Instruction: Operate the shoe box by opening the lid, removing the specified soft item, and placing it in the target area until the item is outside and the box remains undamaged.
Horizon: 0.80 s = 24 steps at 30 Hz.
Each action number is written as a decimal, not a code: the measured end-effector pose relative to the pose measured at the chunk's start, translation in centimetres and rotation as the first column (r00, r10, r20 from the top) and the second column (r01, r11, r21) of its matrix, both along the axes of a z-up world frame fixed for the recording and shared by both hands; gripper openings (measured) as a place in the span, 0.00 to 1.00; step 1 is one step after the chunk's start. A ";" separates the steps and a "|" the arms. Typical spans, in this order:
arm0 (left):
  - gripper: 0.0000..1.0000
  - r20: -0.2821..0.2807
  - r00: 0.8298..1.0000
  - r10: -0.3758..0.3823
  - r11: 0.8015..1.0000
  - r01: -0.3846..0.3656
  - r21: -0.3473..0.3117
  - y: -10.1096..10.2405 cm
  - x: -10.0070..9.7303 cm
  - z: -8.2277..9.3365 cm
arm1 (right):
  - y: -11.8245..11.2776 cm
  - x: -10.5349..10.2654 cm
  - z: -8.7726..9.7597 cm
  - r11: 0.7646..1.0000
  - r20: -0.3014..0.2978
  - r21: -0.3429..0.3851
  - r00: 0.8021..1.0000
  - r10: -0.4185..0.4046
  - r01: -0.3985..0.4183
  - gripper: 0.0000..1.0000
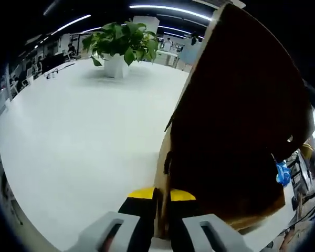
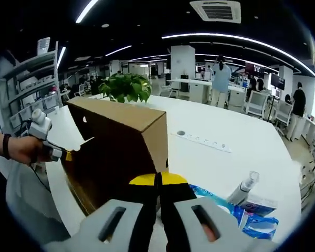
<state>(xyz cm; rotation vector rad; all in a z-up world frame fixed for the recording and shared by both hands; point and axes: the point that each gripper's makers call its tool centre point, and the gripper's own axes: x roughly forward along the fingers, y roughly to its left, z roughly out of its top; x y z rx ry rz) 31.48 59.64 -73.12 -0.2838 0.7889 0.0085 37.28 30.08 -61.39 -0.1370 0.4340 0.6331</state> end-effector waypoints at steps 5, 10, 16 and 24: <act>0.09 0.025 0.995 -0.101 0.995 0.102 -0.023 -0.2 -0.1 0.6 | -0.3 -1.0 -0.9 1.000 -0.007 -0.006 1.000 -0.005 0.005 0.00; 0.09 0.082 0.983 -0.167 0.985 0.162 0.062 -0.4 -0.5 2.5 | -0.3 -2.0 -1.4 1.000 -0.009 0.006 1.000 -0.017 0.017 0.00; 0.10 0.154 0.969 -0.193 0.980 0.181 0.085 -0.6 -0.8 4.8 | -0.4 -2.0 -1.3 0.999 -0.005 0.023 1.000 -0.026 0.027 0.00; 0.10 0.216 0.952 -0.217 0.975 0.199 0.100 -0.2 -1.0 7.4 | -0.5 -2.9 -2.0 0.999 -0.016 0.031 0.999 -0.031 0.032 0.00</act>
